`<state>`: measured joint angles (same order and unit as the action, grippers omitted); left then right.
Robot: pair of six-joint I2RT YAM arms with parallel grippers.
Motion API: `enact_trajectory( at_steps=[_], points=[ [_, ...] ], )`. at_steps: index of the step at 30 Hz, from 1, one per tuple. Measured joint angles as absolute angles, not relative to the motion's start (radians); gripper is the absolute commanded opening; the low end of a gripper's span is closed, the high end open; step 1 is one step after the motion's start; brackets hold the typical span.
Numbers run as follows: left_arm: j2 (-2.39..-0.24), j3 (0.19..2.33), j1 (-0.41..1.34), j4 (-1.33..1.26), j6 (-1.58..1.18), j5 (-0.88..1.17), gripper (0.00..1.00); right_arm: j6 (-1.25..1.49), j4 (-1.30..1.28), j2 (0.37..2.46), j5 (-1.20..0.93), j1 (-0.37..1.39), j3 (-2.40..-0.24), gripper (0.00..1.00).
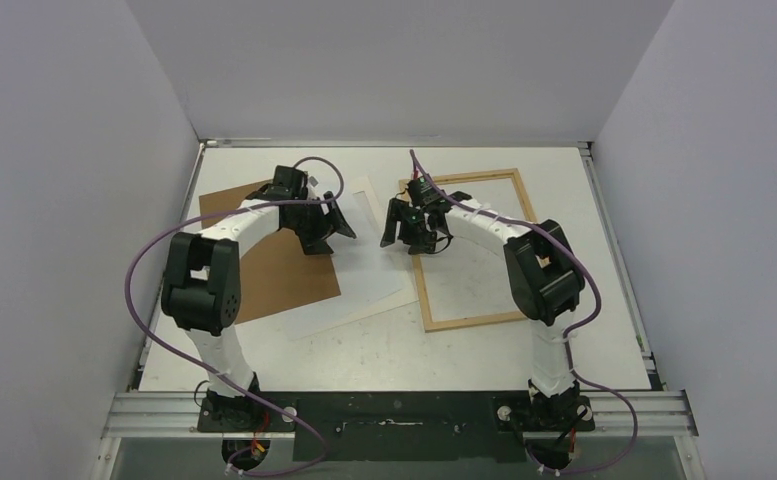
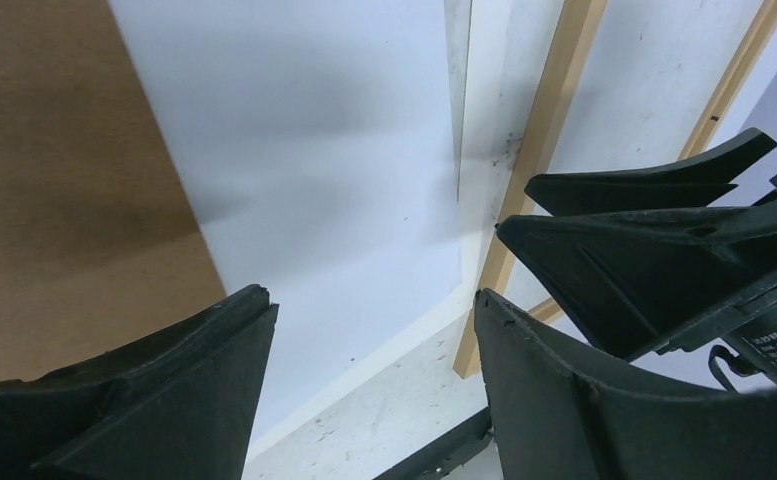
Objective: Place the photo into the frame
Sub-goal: Move the photo frame to the center of the board.
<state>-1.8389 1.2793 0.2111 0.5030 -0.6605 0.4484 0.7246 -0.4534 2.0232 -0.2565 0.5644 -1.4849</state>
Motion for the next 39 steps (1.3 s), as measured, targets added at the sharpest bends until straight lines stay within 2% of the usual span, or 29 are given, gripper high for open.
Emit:
enact_trajectory(
  at_steps=[6,10,21,26,31,39],
  points=[
    [-1.884,1.260,0.249,0.432,-0.723,0.485,0.64,0.726,-0.467,2.028,-0.281,0.532,-1.475,0.70],
    [-1.905,1.245,0.277,0.385,-0.753,0.499,0.63,0.718,-0.469,2.027,-0.284,0.524,-1.470,0.67],
    [-1.913,1.238,0.344,0.403,-0.709,0.432,0.60,0.630,-0.590,1.936,-0.098,0.524,-1.384,0.67],
    [-1.900,1.219,0.352,0.415,-0.667,0.402,0.56,0.681,-0.539,1.841,-0.196,0.524,-1.243,0.72],
    [-1.858,1.153,0.404,0.414,-0.641,0.373,0.55,0.773,-0.431,1.794,-0.310,0.523,-1.106,0.72],
    [-1.818,1.096,0.454,0.413,-0.638,0.309,0.50,0.901,-0.265,1.786,-0.464,0.524,-1.019,0.72]
  ],
)
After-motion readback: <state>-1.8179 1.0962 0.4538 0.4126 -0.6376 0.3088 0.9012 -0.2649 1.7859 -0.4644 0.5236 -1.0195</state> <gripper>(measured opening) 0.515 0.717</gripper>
